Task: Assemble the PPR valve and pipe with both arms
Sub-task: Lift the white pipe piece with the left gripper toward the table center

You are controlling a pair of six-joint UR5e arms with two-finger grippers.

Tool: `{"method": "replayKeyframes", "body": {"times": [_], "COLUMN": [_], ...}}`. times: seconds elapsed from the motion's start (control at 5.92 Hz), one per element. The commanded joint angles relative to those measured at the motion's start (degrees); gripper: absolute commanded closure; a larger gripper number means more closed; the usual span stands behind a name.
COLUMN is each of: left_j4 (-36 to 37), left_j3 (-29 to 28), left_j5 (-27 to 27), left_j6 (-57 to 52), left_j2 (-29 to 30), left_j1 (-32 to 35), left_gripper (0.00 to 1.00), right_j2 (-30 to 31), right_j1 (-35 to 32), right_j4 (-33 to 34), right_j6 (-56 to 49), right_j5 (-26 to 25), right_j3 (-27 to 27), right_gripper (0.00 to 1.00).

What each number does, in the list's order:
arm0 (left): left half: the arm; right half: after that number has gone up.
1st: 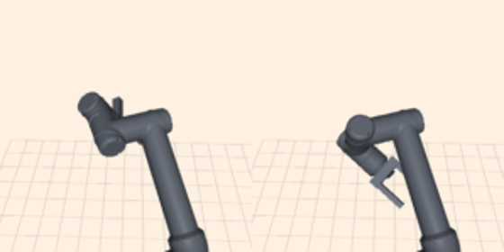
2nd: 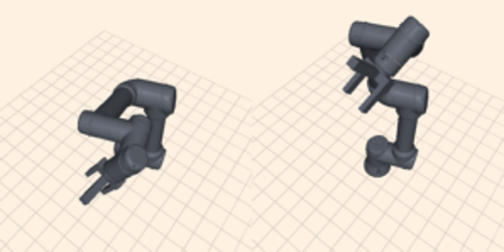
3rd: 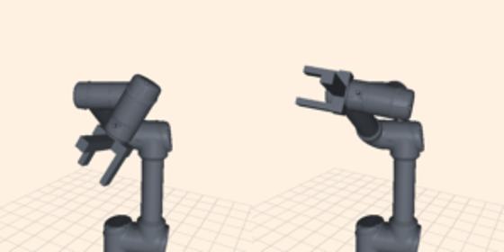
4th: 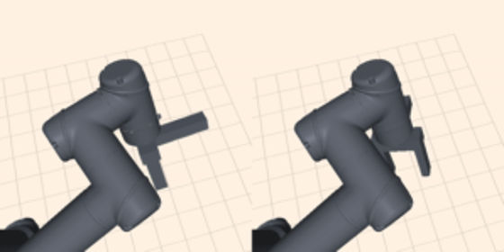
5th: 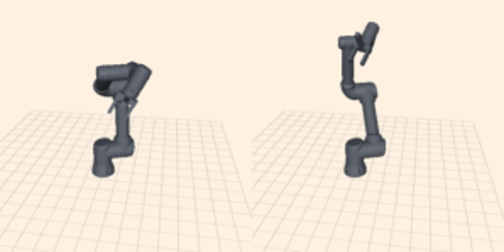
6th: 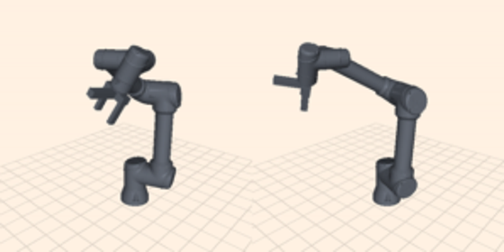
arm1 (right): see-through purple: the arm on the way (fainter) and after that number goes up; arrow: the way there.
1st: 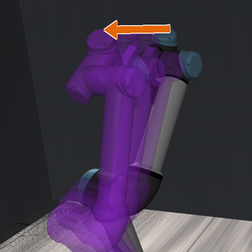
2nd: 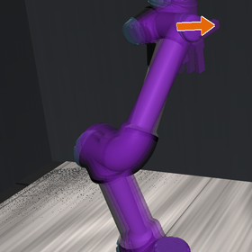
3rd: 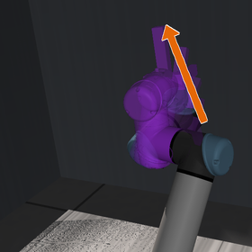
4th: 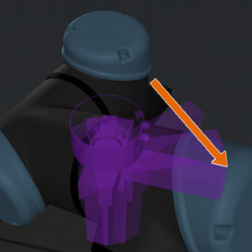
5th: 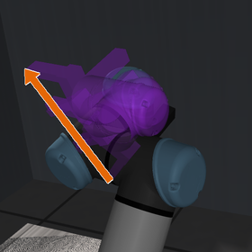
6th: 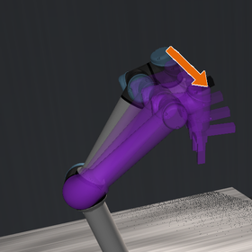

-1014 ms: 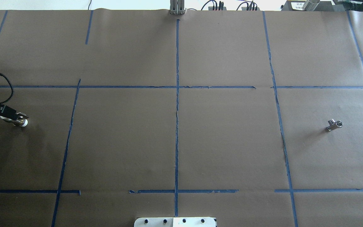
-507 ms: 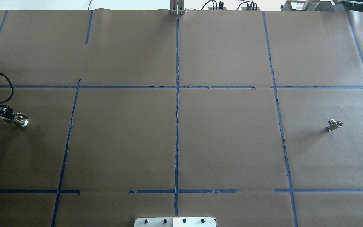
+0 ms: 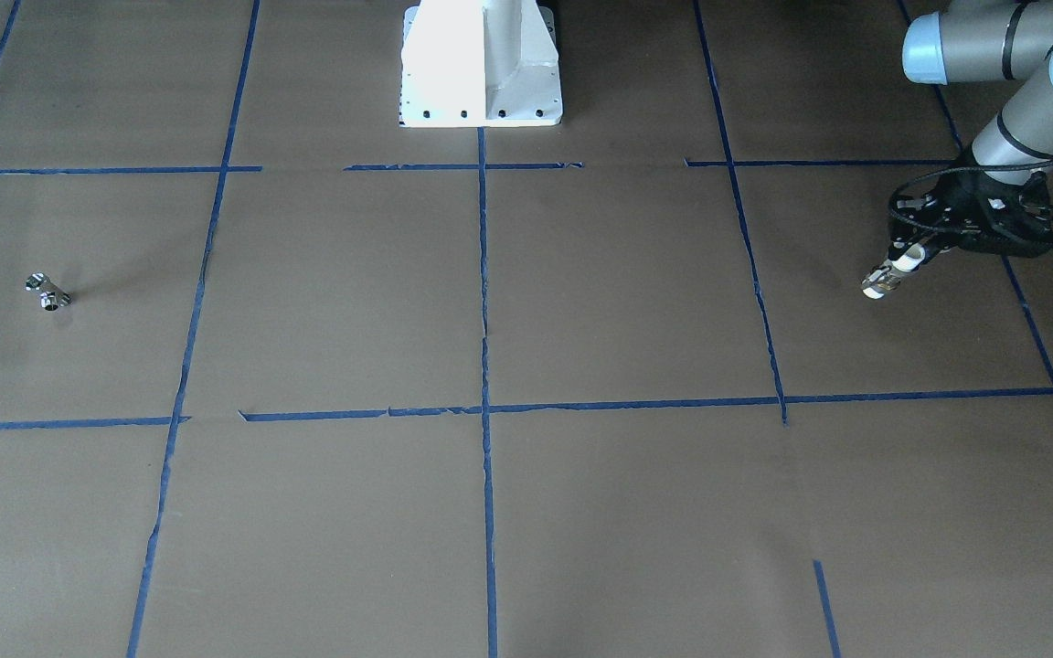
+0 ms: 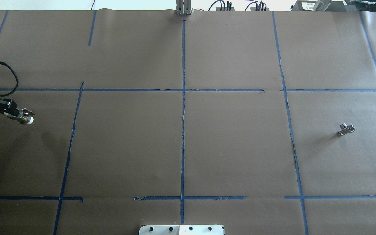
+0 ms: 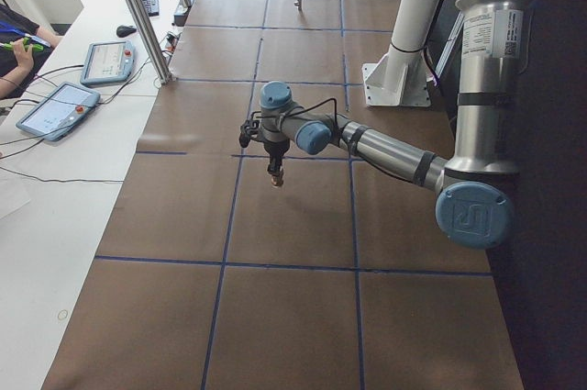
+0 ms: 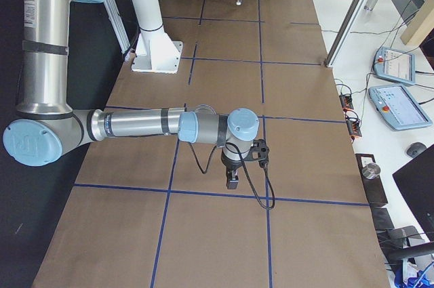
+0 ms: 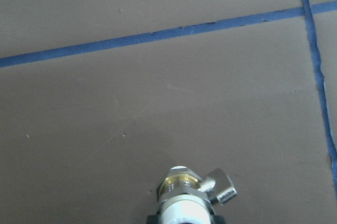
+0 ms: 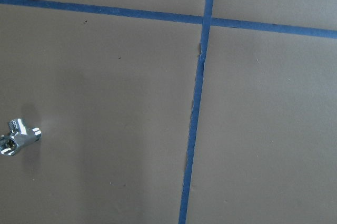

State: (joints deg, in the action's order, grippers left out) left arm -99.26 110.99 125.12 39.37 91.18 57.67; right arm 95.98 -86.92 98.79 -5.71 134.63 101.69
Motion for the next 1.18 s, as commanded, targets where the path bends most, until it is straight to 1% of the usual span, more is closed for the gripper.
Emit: {"method": "replayKeyframes", "body": {"times": [0.0, 0.17, 0.34, 0.51, 0.68, 0.84, 1.01], "left_j4": [10.7, 17.3, 21.3, 21.4, 21.4, 22.5, 23.8], "left_j3": [2.2, 2.0, 2.0, 1.6, 1.3, 0.9, -2.0], "left_j5": [-0.1, -0.1, -0.1, -0.3, -2.2, -4.8, -5.0], "left_j6": [13.5, 14.0, 16.4, 21.4, 29.9, 35.0, 39.2], "left_j2": [10.2, 16.3, 21.4, 24.5, 29.2, 33.9, 39.4], "left_j1": [-1.1, -2.5, -4.3, -8.7, -14.6, -17.9, -19.5], "left_gripper": [1.0, 1.0, 1.0, 1.0, 1.0, 1.0, 1.0], "right_j2": [0.0, 0.0, 0.0, -0.2, -0.2, -0.2, -0.2], "right_j1": [0.0, 0.0, 0.0, 0.0, 0.0, 0.0, 0.0], "right_j4": [0.0, 0.0, -0.1, -0.2, -0.1, -0.1, -0.1], "right_j6": [0.0, 0.0, 0.0, -0.1, -0.2, 0.0, 0.0], "right_j5": [0.0, -0.1, -0.1, -0.1, -0.1, -0.1, 0.0], "right_j3": [0.0, 0.0, 0.0, 0.2, 0.3, 0.2, 0.2], "right_gripper": [0.0, 0.0, 0.0, 0.0, 0.0, 0.0, 0.0]}}
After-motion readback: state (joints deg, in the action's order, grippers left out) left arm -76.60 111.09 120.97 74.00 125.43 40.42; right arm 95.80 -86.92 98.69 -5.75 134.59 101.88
